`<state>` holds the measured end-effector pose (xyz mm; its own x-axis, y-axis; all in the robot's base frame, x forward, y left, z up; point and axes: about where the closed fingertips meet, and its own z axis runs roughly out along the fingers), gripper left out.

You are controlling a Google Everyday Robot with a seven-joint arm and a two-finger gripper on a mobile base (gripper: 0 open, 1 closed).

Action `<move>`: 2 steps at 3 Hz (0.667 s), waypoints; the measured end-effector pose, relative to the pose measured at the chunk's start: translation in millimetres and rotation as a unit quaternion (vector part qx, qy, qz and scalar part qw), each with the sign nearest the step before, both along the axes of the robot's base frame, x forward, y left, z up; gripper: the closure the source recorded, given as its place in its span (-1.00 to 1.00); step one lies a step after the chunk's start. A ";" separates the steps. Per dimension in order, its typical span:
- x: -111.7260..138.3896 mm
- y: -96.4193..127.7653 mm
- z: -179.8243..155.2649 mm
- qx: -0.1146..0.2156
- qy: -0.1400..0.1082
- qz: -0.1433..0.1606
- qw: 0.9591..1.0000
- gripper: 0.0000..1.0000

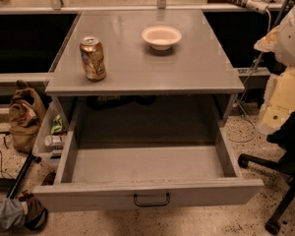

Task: Close top drawer

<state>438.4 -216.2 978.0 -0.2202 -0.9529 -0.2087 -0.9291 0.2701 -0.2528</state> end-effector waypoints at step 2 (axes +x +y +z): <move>-13.3 10.9 -24.3 0.010 0.013 -0.003 1.000 -1.00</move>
Offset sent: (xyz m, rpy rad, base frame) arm -0.0572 0.0454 -0.1078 0.0884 0.1313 -0.0229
